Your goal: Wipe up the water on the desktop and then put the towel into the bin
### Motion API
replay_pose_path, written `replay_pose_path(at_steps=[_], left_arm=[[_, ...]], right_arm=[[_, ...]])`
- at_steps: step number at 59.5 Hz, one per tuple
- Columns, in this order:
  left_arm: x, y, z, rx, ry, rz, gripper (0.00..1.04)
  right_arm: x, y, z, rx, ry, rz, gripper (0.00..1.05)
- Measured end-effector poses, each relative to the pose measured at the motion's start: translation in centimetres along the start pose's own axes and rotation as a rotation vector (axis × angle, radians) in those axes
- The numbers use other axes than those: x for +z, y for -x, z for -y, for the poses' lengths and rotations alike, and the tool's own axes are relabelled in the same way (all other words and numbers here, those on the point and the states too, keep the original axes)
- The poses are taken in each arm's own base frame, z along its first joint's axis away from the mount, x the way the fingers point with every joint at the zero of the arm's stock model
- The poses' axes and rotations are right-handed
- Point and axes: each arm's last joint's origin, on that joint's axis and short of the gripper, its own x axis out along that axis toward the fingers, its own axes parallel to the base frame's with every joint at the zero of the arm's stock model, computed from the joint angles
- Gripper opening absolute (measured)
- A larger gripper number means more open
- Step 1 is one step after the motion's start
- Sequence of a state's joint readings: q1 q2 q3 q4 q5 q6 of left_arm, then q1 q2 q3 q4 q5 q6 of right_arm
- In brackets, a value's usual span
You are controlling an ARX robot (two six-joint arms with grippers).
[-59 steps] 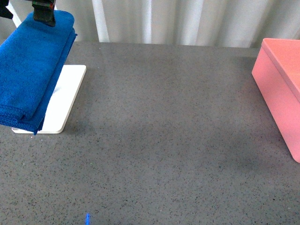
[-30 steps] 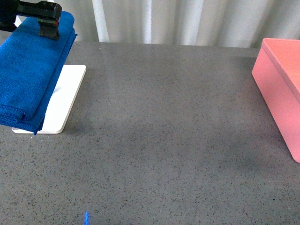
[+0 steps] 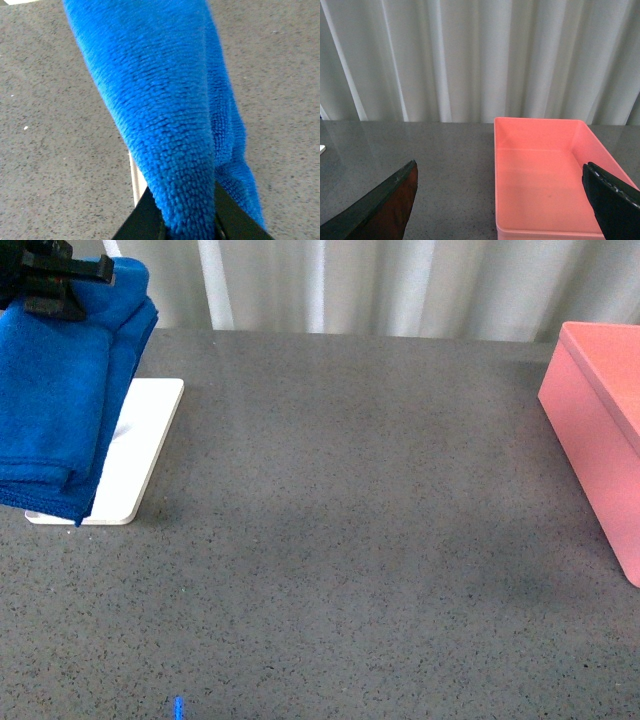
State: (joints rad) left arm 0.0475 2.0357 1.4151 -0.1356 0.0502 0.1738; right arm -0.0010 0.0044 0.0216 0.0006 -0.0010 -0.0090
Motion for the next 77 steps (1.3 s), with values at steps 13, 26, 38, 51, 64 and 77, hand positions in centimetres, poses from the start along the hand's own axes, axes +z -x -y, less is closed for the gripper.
replay_pose_path(at_steps=[13, 26, 38, 51, 64, 77], left_arm=[[1.0, 3.2, 0.5, -0.1, 0.023, 0.064, 0.05], [2.5, 7.5, 1.5, -0.191, 0.043, 0.188, 0.05], [2.7, 12.4, 5.2, -0.465, 0.09, 0.359, 0.05], [0.9, 17.5, 10.9, -0.786, 0.187, 0.482, 0.05], [-0.5, 17.2, 13.9, -0.828, 0.199, 0.435, 0.05], [-1.0, 16.8, 15.1, -0.805, 0.185, 0.431, 0.05]], right_arm=[[0.0, 0.0, 0.0, 0.0, 0.0, 0.0, 0.98], [0.0, 0.0, 0.0, 0.0, 0.0, 0.0, 0.98], [0.0, 0.0, 0.0, 0.0, 0.0, 0.0, 0.98], [0.0, 0.0, 0.0, 0.0, 0.0, 0.0, 0.98], [0.0, 0.0, 0.0, 0.0, 0.0, 0.0, 0.98], [0.0, 0.0, 0.0, 0.0, 0.0, 0.0, 0.98]])
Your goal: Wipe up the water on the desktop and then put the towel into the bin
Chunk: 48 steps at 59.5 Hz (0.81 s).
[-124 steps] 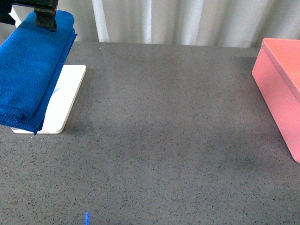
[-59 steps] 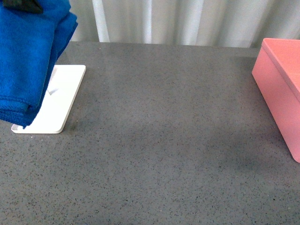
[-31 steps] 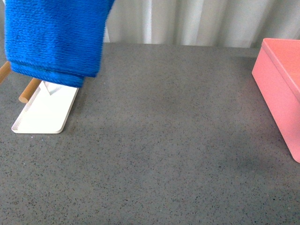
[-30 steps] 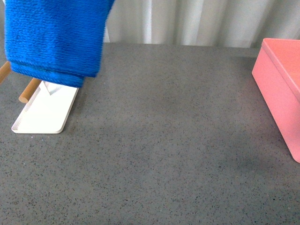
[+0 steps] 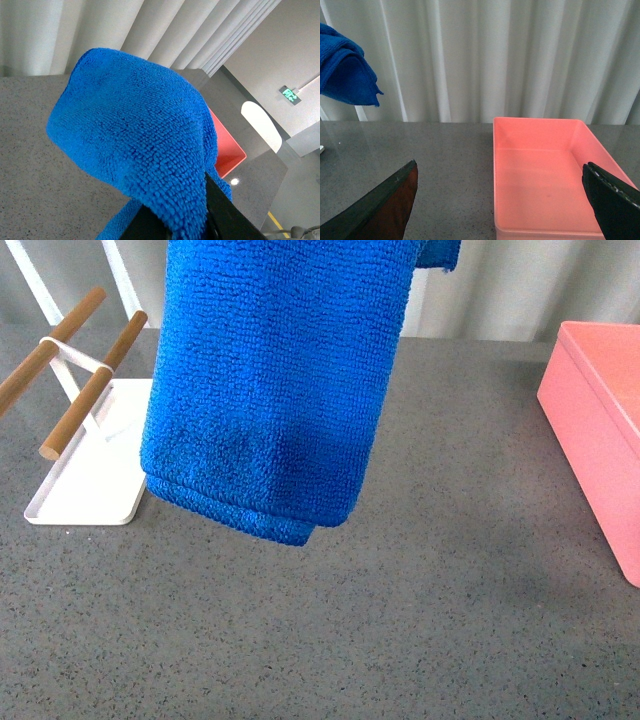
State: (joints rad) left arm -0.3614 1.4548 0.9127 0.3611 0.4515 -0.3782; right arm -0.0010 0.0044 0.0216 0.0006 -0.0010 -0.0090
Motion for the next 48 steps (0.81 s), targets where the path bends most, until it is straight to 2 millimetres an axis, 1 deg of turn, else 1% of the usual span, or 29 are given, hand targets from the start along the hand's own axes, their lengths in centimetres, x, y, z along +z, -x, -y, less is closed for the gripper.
replay_pose_path(at_steps=[1, 4, 5, 8, 11, 14, 15, 17, 18, 22, 28, 32, 34, 39, 43, 48], left_arm=[[0.0, 0.0, 0.0, 0.0, -0.002, 0.0, 0.05], [0.0, 0.0, 0.0, 0.0, -0.003, 0.0, 0.05], [0.0, 0.0, 0.0, 0.002, -0.003, 0.0, 0.05], [0.0, 0.0, 0.0, 0.004, -0.003, 0.0, 0.05], [0.0, 0.0, 0.0, 0.003, -0.003, 0.0, 0.05], [-0.1, 0.0, 0.0, 0.003, -0.002, -0.001, 0.05], [-0.1, 0.0, 0.0, 0.004, -0.003, -0.001, 0.05], [-0.1, 0.0, 0.0, 0.004, -0.003, -0.001, 0.05], [-0.1, 0.0, 0.0, 0.004, -0.003, -0.001, 0.05], [-0.1, 0.0, 0.0, 0.004, -0.003, -0.001, 0.05], [-0.1, 0.0, 0.0, 0.004, -0.003, -0.001, 0.05], [-0.1, 0.0, 0.0, 0.004, -0.003, -0.001, 0.05], [-0.1, 0.0, 0.0, 0.004, -0.003, -0.001, 0.05], [-0.1, 0.0, 0.0, 0.004, -0.003, -0.001, 0.05], [-0.1, 0.0, 0.0, 0.004, -0.003, -0.001, 0.05], [-0.1, 0.0, 0.0, 0.004, -0.003, -0.001, 0.05]], right_arm=[[0.0, 0.0, 0.0, 0.0, 0.0, 0.0, 0.98], [0.0, -0.2, 0.1, 0.057, -0.027, -0.206, 0.98], [0.2, -0.6, 0.3, 0.081, -0.042, -0.306, 0.98], [1.3, -2.3, 0.9, 0.132, -0.088, -0.398, 0.98], [2.8, -4.7, 1.6, 0.208, -0.107, -0.412, 0.98], [3.4, -6.5, 1.8, 0.28, -0.098, -0.415, 0.98], [3.5, -6.9, 1.8, 0.295, -0.096, -0.417, 0.98], [3.5, -8.3, 1.8, 0.355, -0.087, -0.436, 0.98], [3.5, -8.6, 1.7, 0.369, -0.089, -0.444, 0.98], [3.0, -10.5, 1.3, 0.486, -0.089, -0.499, 0.98], [2.6, -12.1, 0.2, 0.669, -0.091, -0.508, 0.98], [2.9, -13.3, -1.0, 0.811, -0.089, -0.466, 0.98], [3.0, -13.6, -1.4, 0.854, -0.089, -0.451, 0.98], [3.1, -14.5, -2.5, 0.929, -0.087, -0.426, 0.98], [3.0, -15.4, -3.3, 0.94, -0.083, -0.421, 0.98], [2.8, -16.7, -4.4, 0.995, -0.121, -0.419, 0.98]])
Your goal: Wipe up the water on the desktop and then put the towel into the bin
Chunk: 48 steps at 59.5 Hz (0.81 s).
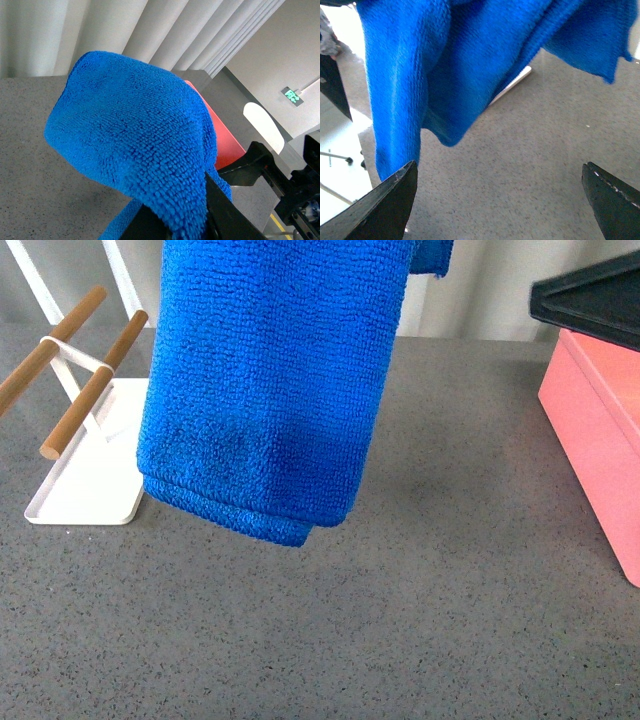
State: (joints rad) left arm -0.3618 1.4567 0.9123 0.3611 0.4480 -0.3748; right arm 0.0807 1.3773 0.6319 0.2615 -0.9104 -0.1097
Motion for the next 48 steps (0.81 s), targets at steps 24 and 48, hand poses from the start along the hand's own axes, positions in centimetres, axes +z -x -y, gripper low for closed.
replay_pose_path(at_steps=[24, 48], left_arm=[[0.0, 0.0, 0.0, 0.0, 0.0, 0.0, 0.05], [0.0, 0.0, 0.0, 0.005, -0.004, 0.002, 0.05]], right_arm=[[3.3, -6.0, 0.9, 0.22, -0.041, 0.043, 0.98], [3.6, -11.3, 0.8, 0.284, -0.073, 0.062, 0.98]])
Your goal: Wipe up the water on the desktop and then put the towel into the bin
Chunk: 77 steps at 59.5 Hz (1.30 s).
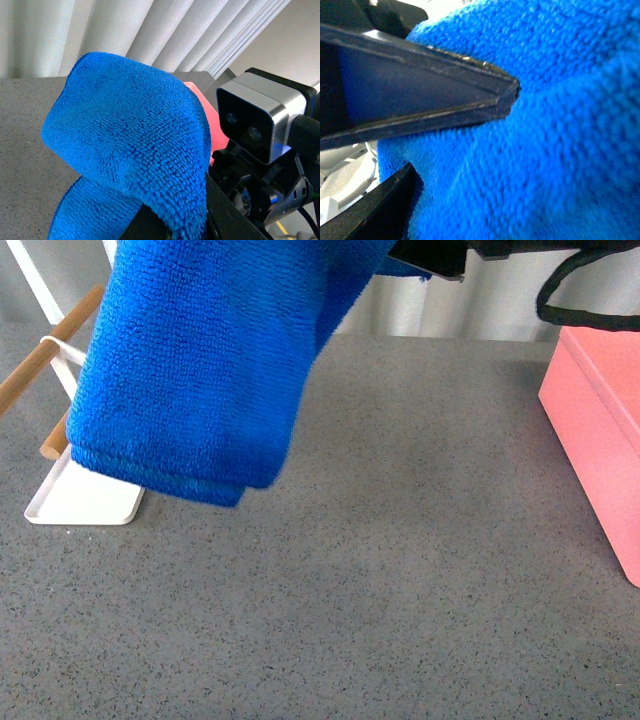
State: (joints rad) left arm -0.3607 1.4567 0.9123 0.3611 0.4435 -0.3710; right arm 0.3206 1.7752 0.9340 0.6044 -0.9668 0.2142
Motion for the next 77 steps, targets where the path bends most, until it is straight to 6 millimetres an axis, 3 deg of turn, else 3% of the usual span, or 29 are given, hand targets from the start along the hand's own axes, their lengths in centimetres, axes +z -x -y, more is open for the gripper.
replay_pose_path(at_steps=[7, 34, 45, 58, 63, 69, 77], left_arm=[[0.0, 0.0, -0.1, 0.005, -0.002, 0.001, 0.05], [0.0, 0.1, -0.2, 0.019, -0.002, 0.007, 0.07], [0.0, 0.0, -0.1, 0.001, -0.003, 0.0, 0.42], [-0.1, 0.0, 0.0, -0.006, -0.004, -0.002, 0.86], [-0.1, -0.1, 0.1, 0.019, -0.02, 0.015, 0.97], [-0.6, 0.4, 0.0, 0.296, -0.17, 0.214, 0.85], [-2.5, 3.8, -1.3, 0.663, -0.284, 0.35, 0.66]], right_arm=[[-0.2, -0.8, 0.1, 0.008, -0.011, 0.008, 0.97], [0.1, -1.6, -0.2, 0.018, -0.013, 0.069, 0.36], [-0.4, -1.1, 0.0, -0.019, -0.043, 0.074, 0.05], [-0.3, -0.6, -0.2, -0.035, -0.055, 0.073, 0.04], [-0.2, -0.4, -0.3, -0.038, -0.053, 0.076, 0.04], [0.0, -0.2, -0.4, -0.041, -0.053, 0.077, 0.04], [0.0, 0.0, -0.3, -0.047, -0.058, 0.073, 0.04]])
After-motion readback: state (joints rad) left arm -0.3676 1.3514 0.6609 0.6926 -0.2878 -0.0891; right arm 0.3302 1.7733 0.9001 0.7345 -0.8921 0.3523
